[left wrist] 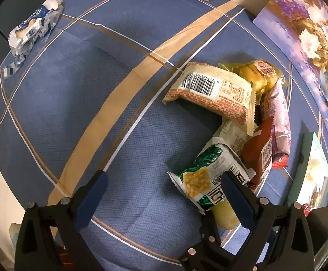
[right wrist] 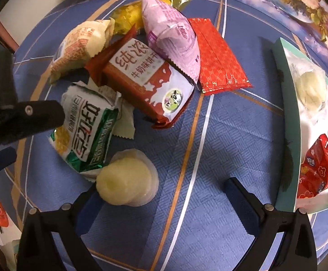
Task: Organize snacks
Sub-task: 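Grasp the clear yellow jelly cup with the right tool while the left tool grasps the green corn snack pack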
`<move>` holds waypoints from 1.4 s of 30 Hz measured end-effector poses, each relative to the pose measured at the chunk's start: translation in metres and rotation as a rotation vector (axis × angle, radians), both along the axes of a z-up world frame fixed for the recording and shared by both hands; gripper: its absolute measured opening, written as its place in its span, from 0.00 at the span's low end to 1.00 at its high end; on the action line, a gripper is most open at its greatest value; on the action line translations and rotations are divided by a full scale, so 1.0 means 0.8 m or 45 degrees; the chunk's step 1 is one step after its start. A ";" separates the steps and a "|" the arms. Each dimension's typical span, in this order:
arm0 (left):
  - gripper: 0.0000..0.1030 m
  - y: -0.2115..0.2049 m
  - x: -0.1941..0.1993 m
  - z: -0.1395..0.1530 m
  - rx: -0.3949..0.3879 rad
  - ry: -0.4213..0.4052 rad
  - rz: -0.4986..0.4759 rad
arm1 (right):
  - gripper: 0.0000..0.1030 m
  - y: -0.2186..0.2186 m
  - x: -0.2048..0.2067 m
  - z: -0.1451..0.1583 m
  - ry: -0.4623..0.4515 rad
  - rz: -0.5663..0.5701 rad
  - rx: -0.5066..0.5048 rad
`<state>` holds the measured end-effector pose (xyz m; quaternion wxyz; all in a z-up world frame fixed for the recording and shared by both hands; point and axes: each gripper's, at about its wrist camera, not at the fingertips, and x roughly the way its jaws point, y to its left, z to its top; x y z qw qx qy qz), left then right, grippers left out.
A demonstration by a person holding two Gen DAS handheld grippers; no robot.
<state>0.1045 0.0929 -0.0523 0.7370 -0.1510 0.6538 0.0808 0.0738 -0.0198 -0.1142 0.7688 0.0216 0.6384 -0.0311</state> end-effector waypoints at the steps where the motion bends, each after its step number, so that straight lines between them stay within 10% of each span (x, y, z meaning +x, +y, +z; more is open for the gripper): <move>1: 0.97 0.000 0.000 0.000 -0.003 0.000 0.004 | 1.00 0.001 0.000 -0.001 -0.005 0.001 0.000; 27: 0.97 -0.069 0.014 -0.005 -0.176 0.031 -0.201 | 0.99 -0.129 0.013 -0.012 -0.031 -0.176 0.050; 42: 0.87 -0.074 0.021 -0.022 -0.169 0.046 -0.200 | 0.90 -0.080 -0.002 0.010 -0.072 -0.116 0.019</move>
